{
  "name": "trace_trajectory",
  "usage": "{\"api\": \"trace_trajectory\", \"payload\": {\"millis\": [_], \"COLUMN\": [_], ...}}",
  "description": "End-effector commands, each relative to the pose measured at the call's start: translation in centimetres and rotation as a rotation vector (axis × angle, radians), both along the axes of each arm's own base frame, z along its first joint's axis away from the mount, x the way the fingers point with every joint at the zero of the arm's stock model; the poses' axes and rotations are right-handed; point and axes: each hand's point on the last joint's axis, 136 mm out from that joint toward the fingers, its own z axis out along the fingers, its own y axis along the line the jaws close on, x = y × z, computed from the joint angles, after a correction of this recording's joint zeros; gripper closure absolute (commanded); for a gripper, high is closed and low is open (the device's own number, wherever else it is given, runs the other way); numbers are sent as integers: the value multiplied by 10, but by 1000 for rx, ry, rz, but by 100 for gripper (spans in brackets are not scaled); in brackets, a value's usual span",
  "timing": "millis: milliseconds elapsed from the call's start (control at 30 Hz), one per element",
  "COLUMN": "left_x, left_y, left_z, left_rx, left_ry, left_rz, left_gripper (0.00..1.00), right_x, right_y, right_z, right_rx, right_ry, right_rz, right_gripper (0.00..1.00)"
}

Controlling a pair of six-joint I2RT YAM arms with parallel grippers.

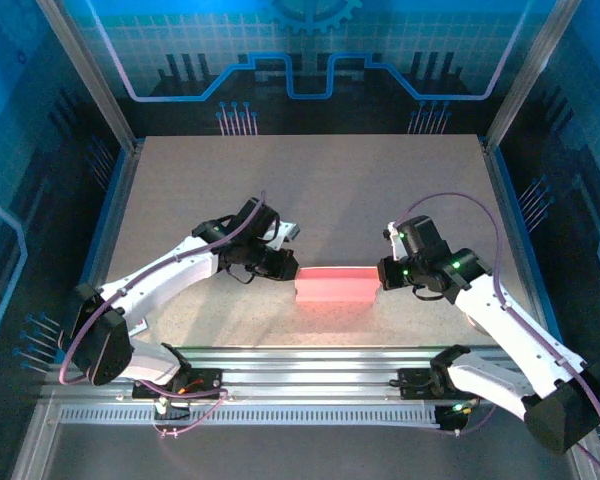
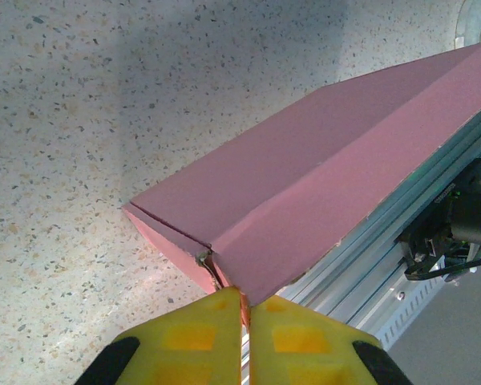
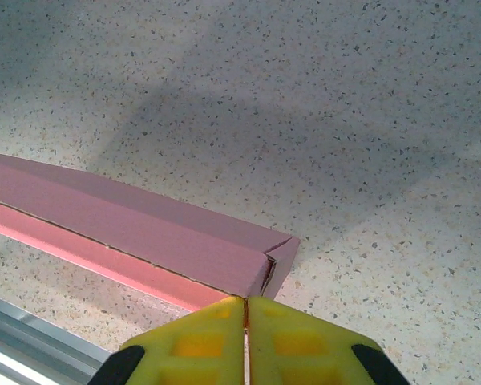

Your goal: Fold the paper box

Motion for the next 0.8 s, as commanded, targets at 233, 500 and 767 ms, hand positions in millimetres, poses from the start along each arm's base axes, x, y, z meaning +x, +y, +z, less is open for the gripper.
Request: {"api": "trace_trajectory", "payload": {"millis": [233,500,767], "left_x": [-10,-15,-18], "left_y": [3,5,5], "left_z": [-19,-24,-27], "left_rx": [48,76,90], "left_ry": [52,46,40], "left_rz": [0,4,-2], "left_gripper": [90,90,90], "right_x": [-13,-15,-16], "right_y": [6,-2,-7], "right_z": [-12,-16,-3], "right_rx": [-18,-29,-1], "right_ry": [40,18,-33], "right_rz": [45,-3,-40], "right_gripper": [90,89,79]}}
